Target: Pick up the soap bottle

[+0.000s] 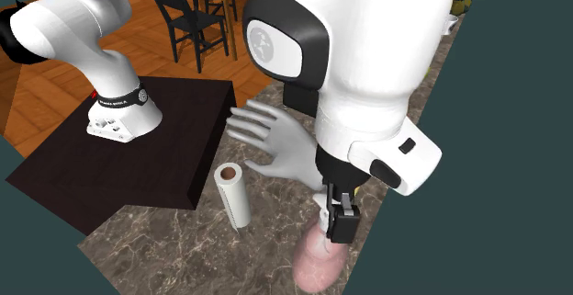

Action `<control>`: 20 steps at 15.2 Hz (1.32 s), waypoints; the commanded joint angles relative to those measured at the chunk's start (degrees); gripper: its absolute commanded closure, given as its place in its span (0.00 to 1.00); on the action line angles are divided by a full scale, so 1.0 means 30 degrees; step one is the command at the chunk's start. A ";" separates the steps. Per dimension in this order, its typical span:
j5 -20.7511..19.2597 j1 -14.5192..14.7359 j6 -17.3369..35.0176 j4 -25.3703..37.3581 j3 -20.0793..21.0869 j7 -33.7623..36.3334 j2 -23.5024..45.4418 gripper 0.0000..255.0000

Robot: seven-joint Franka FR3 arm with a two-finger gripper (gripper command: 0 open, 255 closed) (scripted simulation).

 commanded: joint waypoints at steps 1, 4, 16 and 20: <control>0.0070 -0.0035 0.0420 -0.0223 0.0034 -0.0061 0.0190 0.00; 0.0124 -0.0051 0.0742 -0.0383 0.0067 -0.0085 0.0356 0.00; 0.0089 -0.0040 0.0539 -0.0284 0.0046 -0.0069 0.0248 1.00; -0.0043 -0.0009 -0.0290 0.0162 -0.0032 -0.0011 -0.0148 1.00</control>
